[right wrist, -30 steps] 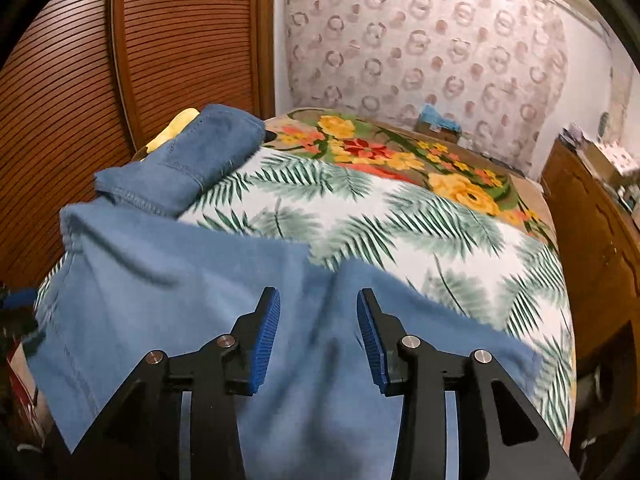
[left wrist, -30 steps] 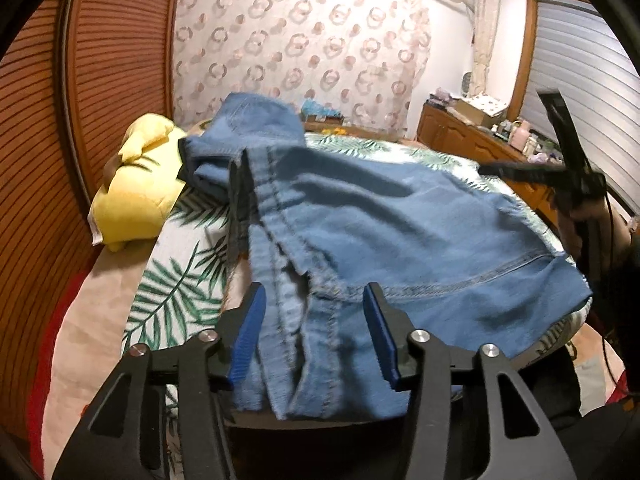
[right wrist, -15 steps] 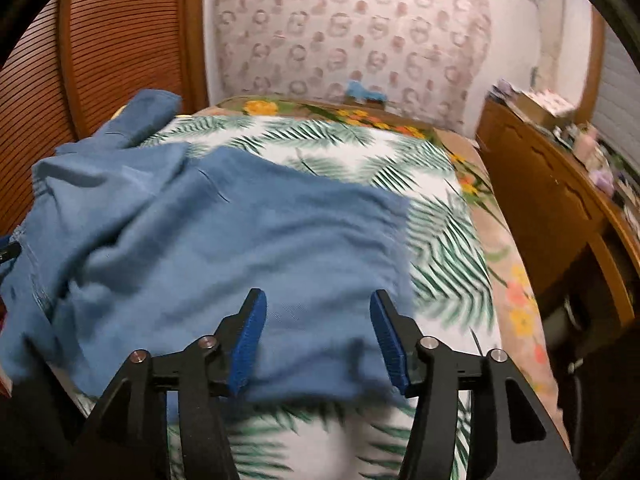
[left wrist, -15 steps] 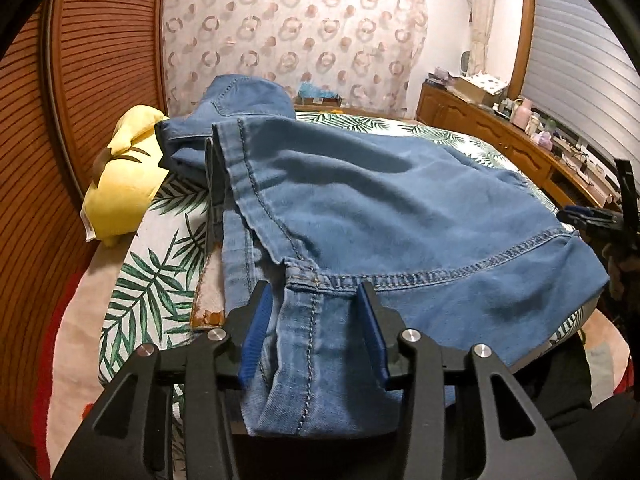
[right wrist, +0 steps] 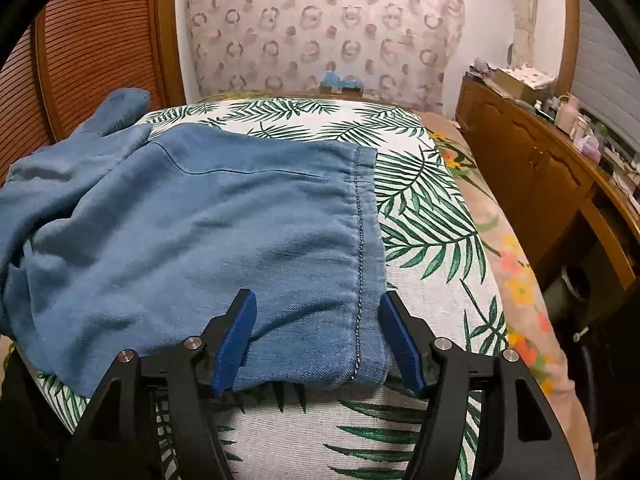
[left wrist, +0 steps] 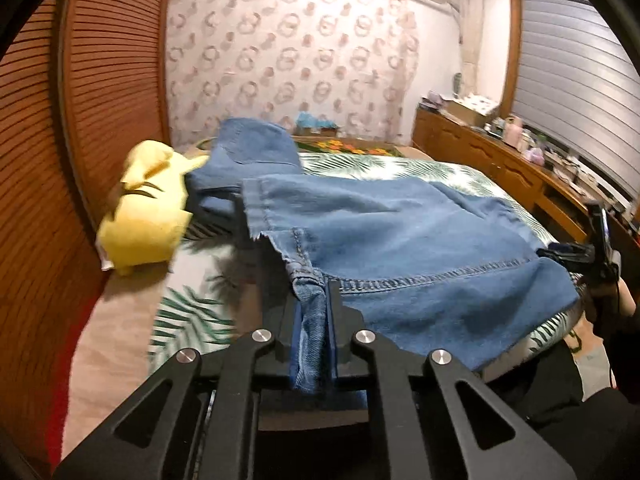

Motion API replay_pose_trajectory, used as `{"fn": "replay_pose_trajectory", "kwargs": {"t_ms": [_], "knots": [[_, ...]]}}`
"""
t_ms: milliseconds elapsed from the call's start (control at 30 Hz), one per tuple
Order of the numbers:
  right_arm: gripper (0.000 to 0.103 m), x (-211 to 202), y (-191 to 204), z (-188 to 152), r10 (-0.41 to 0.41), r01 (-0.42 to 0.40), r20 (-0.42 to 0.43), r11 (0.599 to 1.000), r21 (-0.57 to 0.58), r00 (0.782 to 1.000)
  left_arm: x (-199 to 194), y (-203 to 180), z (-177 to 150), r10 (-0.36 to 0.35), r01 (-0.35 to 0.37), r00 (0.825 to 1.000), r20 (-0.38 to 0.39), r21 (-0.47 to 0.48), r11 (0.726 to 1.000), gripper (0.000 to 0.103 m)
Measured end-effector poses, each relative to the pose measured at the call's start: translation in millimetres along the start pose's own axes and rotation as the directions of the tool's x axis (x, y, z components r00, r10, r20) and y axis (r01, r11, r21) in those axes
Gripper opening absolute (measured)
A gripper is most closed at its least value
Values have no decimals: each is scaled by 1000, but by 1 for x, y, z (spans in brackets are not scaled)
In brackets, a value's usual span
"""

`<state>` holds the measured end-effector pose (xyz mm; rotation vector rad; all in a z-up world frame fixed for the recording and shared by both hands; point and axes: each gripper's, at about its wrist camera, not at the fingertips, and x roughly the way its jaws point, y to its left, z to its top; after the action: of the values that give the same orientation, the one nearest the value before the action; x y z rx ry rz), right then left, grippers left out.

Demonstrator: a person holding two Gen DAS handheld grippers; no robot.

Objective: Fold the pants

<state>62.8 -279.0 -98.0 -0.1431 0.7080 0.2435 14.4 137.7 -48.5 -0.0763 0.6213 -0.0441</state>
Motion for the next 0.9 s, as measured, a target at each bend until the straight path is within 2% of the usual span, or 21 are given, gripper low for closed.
{"fn": "replay_pose_trajectory", "kwargs": {"t_ms": [333, 433, 500, 533, 567, 633, 667, 800, 867, 900], "knots": [[69, -6, -10, -7, 8, -8, -4, 999, 32, 1000, 6, 2, -2, -5, 4, 1000, -26, -23, 1000, 12], [69, -7, -16, -7, 14, -14, -4, 998, 56, 1000, 8, 0, -1, -9, 8, 999, -31, -22, 1000, 17], [69, -7, -20, -9, 17, -16, -3, 998, 63, 1000, 9, -1, 0, -7, 7, 999, -34, -21, 1000, 25], [69, -7, -21, -10, 16, -15, -4, 998, 60, 1000, 8, -2, 1, -10, 10, 999, -31, -23, 1000, 34], [69, -6, -21, -10, 14, -14, -4, 998, 55, 1000, 7, -3, 1, -13, 12, 1000, -28, -25, 1000, 48], [68, -6, -19, -10, 6, -6, -5, 999, 44, 1000, 7, -5, 1, -25, 25, 999, -20, -25, 999, 63], [66, -5, -18, -11, 3, -3, -2, 999, 40, 1000, 8, -6, 1, -28, 27, 999, -21, -24, 999, 68], [53, -7, -13, -12, 19, -20, 10, 1000, 19, 1000, 12, -12, -1, -32, 32, 999, -27, -22, 999, 69], [26, -8, -12, -13, 51, -51, 12, 999, 11, 999, 14, -15, -2, -36, 36, 999, -30, -17, 999, 69], [23, -8, -12, -13, 69, -69, 8, 998, 11, 998, 14, -16, -2, -36, 36, 999, -30, -16, 999, 69]]}}
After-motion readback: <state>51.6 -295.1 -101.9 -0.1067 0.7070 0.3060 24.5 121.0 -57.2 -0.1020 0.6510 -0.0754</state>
